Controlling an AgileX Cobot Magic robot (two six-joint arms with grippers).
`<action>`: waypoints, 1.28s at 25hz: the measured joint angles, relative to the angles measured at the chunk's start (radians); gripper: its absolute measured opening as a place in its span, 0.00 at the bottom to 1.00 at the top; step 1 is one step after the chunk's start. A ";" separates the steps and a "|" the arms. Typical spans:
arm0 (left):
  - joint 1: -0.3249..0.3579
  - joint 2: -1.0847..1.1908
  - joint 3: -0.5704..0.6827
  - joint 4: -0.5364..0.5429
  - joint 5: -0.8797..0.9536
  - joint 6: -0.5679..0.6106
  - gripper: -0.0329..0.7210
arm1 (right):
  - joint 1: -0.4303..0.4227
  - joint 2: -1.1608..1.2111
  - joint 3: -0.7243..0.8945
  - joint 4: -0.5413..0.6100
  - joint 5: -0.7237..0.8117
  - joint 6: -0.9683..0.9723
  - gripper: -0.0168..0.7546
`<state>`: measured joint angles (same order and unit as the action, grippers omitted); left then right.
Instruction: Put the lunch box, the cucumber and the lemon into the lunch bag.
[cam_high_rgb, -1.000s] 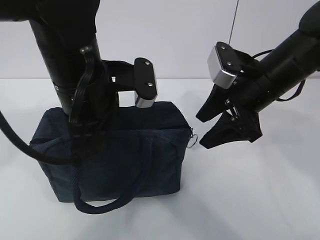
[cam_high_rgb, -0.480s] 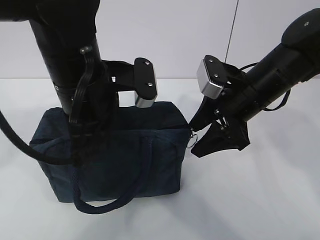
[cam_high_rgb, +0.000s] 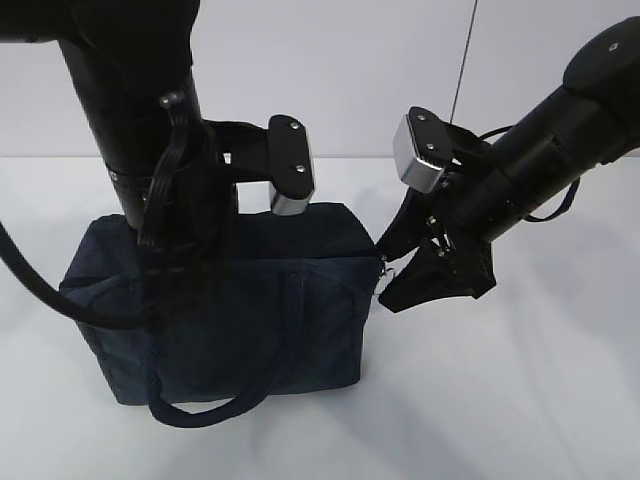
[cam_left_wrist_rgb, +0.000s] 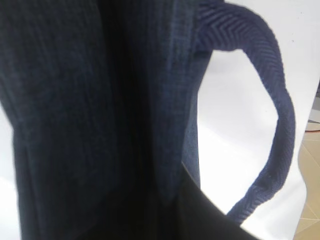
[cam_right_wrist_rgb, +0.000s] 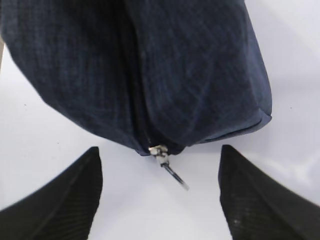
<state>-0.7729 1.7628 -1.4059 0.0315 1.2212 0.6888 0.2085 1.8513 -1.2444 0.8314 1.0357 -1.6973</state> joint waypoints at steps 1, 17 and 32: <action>0.000 0.000 0.000 0.000 0.000 0.000 0.04 | 0.000 0.000 0.000 0.002 0.000 0.000 0.70; 0.000 0.000 0.000 -0.004 0.000 0.000 0.04 | 0.000 0.015 0.000 -0.028 -0.006 0.006 0.66; 0.000 0.000 0.000 -0.004 0.000 0.000 0.04 | 0.000 0.015 0.000 -0.016 -0.029 -0.030 0.51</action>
<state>-0.7729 1.7628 -1.4059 0.0276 1.2212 0.6888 0.2085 1.8664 -1.2444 0.8158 1.0069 -1.7271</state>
